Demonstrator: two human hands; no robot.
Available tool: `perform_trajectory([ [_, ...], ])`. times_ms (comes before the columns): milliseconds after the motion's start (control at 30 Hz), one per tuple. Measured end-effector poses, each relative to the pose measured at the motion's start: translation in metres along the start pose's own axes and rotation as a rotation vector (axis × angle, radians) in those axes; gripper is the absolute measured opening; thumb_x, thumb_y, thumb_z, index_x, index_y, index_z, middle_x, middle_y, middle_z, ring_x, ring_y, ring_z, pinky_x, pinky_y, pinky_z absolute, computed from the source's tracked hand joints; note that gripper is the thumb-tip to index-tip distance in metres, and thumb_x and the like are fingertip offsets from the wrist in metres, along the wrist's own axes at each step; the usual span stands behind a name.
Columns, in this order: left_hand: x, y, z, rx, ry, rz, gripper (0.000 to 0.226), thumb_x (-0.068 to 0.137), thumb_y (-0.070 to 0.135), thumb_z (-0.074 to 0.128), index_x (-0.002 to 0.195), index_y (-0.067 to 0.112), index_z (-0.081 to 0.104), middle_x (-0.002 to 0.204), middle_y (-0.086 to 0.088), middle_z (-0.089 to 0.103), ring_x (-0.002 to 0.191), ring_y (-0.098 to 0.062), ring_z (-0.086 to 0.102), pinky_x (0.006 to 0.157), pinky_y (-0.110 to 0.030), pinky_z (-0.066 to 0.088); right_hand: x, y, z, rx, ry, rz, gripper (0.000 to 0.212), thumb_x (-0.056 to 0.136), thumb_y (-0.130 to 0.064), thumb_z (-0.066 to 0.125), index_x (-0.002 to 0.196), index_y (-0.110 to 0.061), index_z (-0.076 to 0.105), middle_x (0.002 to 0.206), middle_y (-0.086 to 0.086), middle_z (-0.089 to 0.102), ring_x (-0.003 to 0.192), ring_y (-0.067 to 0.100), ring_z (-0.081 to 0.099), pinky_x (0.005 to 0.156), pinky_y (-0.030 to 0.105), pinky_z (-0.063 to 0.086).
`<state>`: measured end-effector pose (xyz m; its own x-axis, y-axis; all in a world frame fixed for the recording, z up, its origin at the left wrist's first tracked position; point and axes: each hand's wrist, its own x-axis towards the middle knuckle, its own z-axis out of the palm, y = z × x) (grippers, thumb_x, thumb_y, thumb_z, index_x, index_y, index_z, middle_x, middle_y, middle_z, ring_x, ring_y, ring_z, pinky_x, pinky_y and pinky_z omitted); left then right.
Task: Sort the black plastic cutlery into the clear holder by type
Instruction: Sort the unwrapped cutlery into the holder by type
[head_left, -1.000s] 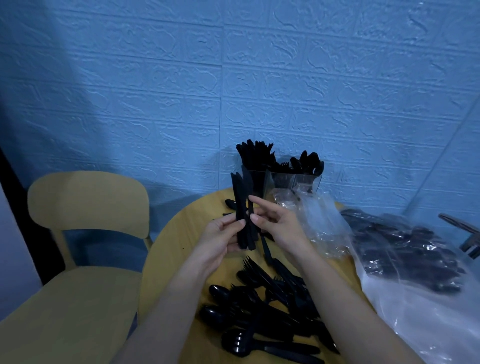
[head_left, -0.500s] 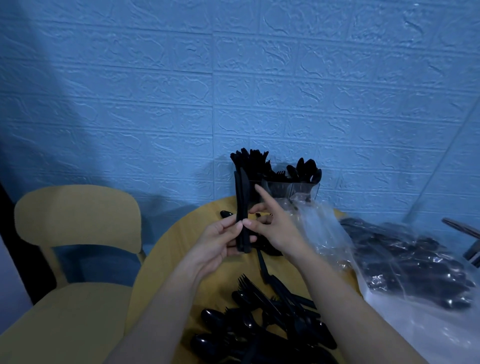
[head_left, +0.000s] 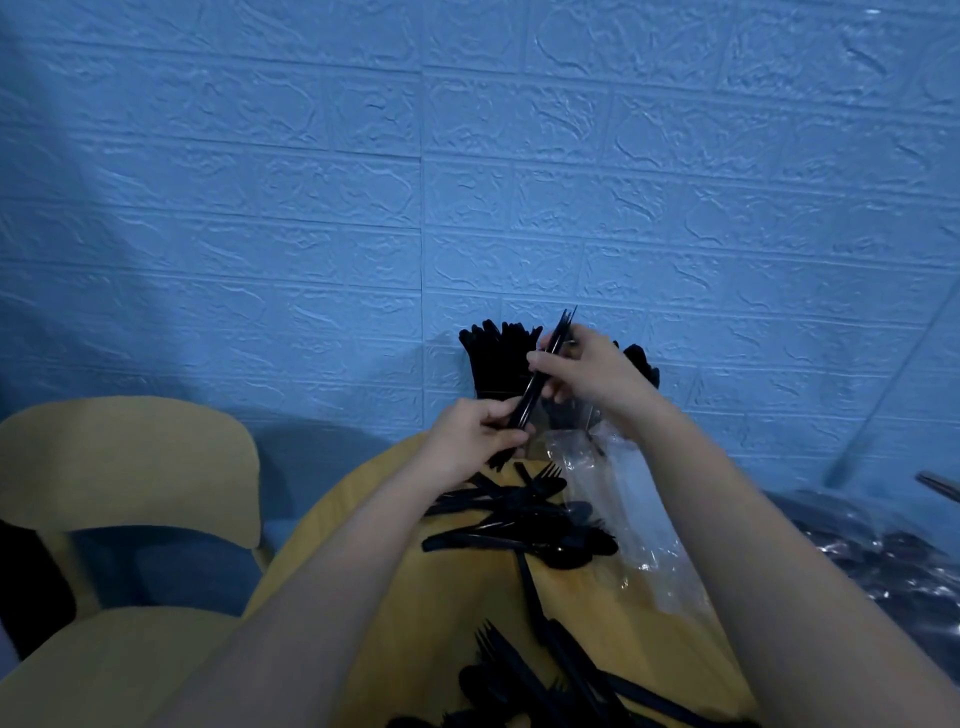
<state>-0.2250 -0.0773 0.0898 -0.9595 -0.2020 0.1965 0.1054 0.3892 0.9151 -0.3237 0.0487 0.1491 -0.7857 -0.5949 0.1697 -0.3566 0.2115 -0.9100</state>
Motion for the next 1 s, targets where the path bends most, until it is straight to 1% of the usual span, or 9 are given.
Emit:
perform_trajectory([
  [133, 0.029, -0.002, -0.01, 0.068, 0.136, 0.051, 0.037, 0.089, 0.005, 0.062, 0.126, 0.008, 0.059, 0.106, -0.006, 0.069, 0.087, -0.005, 0.065, 0.089, -0.016, 0.047, 0.027, -0.01, -0.009, -0.007, 0.094, -0.096, 0.011, 0.091, -0.012, 0.061, 0.091, -0.011, 0.05, 0.074, 0.004, 0.058, 0.048, 0.008, 0.058, 0.056, 0.024, 0.049],
  [267, 0.041, -0.028, -0.017, 0.577, 0.178, 0.093, 0.039, 0.098, 0.002, 0.045, 0.136, 0.006, 0.048, 0.137, -0.011, 0.05, 0.127, -0.021, 0.044, 0.091, -0.001, 0.023, 0.05, -0.015, -0.016, -0.089, 0.268, -0.163, 0.016, 0.092, -0.018, 0.061, 0.096, -0.008, 0.049, 0.074, 0.001, 0.058, 0.051, 0.009, 0.06, 0.06, 0.025, 0.054],
  [333, 0.04, -0.042, -0.013, 0.804, 0.133, 0.118, 0.045, 0.099, 0.001, 0.039, 0.143, 0.011, 0.039, 0.144, -0.008, 0.038, 0.134, -0.02, 0.032, 0.099, -0.01, 0.025, 0.058, -0.015, -0.011, -0.164, 0.308, -0.19, 0.018, 0.091, -0.02, 0.062, 0.097, -0.009, 0.048, 0.073, 0.0, 0.058, 0.045, 0.001, 0.057, 0.058, 0.021, 0.052],
  [500, 0.036, -0.052, -0.009, 0.87, 0.151, 0.162, 0.052, 0.095, -0.001, 0.041, 0.145, 0.013, 0.036, 0.142, -0.005, 0.033, 0.121, -0.023, 0.046, 0.089, -0.025, 0.039, 0.069, 0.002, 0.015, -0.376, 0.207, -0.143, 0.022, 0.092, -0.022, 0.061, 0.099, -0.008, 0.046, 0.08, 0.012, 0.062, 0.048, 0.004, 0.057, 0.042, 0.008, 0.039],
  [633, 0.035, -0.047, -0.01, 0.83, 0.11, 0.133, 0.052, 0.095, -0.004, 0.038, 0.145, 0.011, 0.036, 0.144, -0.006, 0.033, 0.124, -0.024, 0.044, 0.093, -0.027, 0.038, 0.071, 0.022, 0.032, -0.748, 0.035, -0.069, 0.04, 0.091, -0.029, 0.062, 0.116, 0.0, 0.05, 0.117, 0.018, 0.055, 0.104, 0.029, 0.055, 0.076, 0.025, 0.04],
  [733, 0.025, -0.044, -0.012, 0.763, 0.121, 0.114, 0.046, 0.096, -0.001, 0.04, 0.141, 0.01, 0.043, 0.145, -0.007, 0.035, 0.127, -0.023, 0.042, 0.098, -0.026, 0.035, 0.062, 0.03, 0.033, -0.936, 0.018, -0.051, 0.058, 0.088, -0.042, 0.062, 0.126, -0.002, 0.046, 0.13, 0.016, 0.041, 0.118, 0.031, 0.045, 0.094, 0.036, 0.04],
  [867, -0.01, -0.046, -0.013, 0.661, 0.123, 0.048, 0.024, 0.092, 0.009, 0.058, 0.114, 0.011, 0.067, 0.11, -0.003, 0.056, 0.107, -0.02, 0.054, 0.086, -0.021, 0.038, 0.019, 0.013, 0.023, -0.793, 0.202, -0.204, 0.045, 0.086, -0.043, 0.064, 0.114, -0.008, 0.055, 0.115, 0.008, 0.049, 0.101, 0.024, 0.052, 0.081, 0.034, 0.044],
  [933, -0.03, -0.051, -0.009, 0.699, -0.036, -0.048, 0.023, 0.088, 0.019, 0.065, 0.111, 0.014, 0.068, 0.108, -0.001, 0.061, 0.101, -0.015, 0.056, 0.078, -0.017, 0.038, -0.014, 0.006, 0.02, -0.82, 0.05, -0.096, 0.03, 0.086, -0.042, 0.065, 0.092, -0.013, 0.06, 0.09, 0.003, 0.056, 0.08, 0.02, 0.057, 0.067, 0.03, 0.043],
  [1000, -0.047, -0.057, -0.003, 0.767, -0.106, -0.088, 0.03, 0.086, 0.025, 0.067, 0.115, 0.016, 0.066, 0.117, -0.001, 0.057, 0.106, -0.015, 0.053, 0.085, -0.021, 0.04, -0.05, 0.011, 0.027, -0.941, -0.189, 0.068, 0.029, 0.086, -0.044, 0.064, 0.081, -0.015, 0.061, 0.078, 0.002, 0.059, 0.072, 0.018, 0.058, 0.064, 0.029, 0.045],
])
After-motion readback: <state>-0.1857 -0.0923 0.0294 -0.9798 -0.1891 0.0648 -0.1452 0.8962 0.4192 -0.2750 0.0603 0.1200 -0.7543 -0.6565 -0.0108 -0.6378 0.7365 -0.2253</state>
